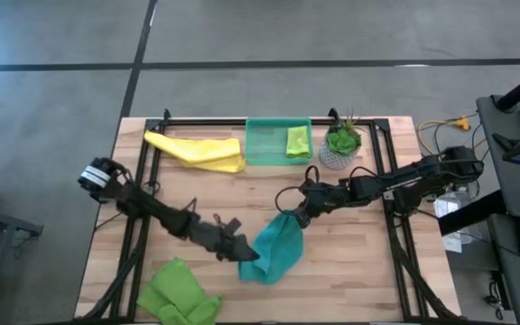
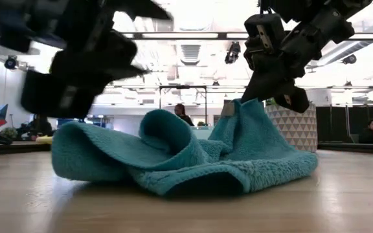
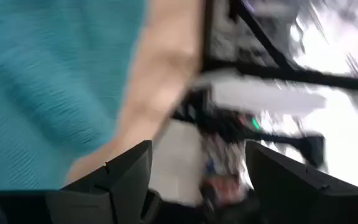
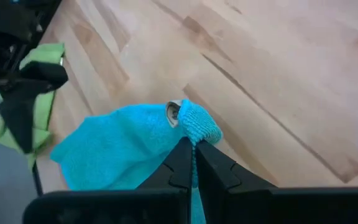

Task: Fold microfiber towels
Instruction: Fold the blue microfiber cloth

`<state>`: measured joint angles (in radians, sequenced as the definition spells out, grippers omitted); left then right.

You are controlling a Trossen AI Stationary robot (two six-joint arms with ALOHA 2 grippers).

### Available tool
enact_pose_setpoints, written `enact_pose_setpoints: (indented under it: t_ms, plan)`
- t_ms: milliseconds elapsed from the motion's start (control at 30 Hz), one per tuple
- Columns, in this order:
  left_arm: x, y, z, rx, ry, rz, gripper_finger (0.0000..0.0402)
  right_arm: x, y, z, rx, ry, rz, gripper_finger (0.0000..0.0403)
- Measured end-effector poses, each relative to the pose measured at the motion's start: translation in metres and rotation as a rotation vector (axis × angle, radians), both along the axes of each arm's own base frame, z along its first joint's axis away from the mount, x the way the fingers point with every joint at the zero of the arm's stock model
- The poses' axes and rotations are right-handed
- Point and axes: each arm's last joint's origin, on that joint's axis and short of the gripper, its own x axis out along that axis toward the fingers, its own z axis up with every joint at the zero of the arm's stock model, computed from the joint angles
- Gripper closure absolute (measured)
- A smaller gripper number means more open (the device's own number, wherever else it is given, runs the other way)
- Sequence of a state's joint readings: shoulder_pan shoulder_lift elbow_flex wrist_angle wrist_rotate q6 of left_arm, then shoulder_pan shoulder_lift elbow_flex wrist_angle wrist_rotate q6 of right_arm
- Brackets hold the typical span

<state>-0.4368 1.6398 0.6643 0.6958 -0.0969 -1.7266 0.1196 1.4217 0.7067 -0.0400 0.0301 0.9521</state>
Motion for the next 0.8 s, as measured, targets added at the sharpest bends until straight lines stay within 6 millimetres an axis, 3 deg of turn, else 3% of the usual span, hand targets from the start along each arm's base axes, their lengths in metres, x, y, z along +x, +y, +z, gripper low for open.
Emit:
enact_pose_setpoints:
  t_ms: [200, 333, 567, 800]
  plan:
    - [0.006, -0.017, 0.002, 0.096, 0.236, 0.09, 0.016, 0.0, -0.001, 0.0, -0.038, -0.005, 0.025, 0.0394]
    - [0.015, -0.018, -0.004, 0.114, 0.25, 0.122, 0.016, 0.001, -0.001, 0.001, -0.059, -0.013, 0.044, 0.0394]
    - [0.027, -0.029, -0.032, 0.063, 0.319, 0.09, 0.016, 0.001, 0.0, 0.002, -0.052, -0.02, 0.051, 0.0394]
    - [0.028, -0.031, -0.028, 0.03, 0.289, 0.082, 0.016, -0.001, -0.001, 0.005, -0.05, -0.031, 0.051, 0.0394]
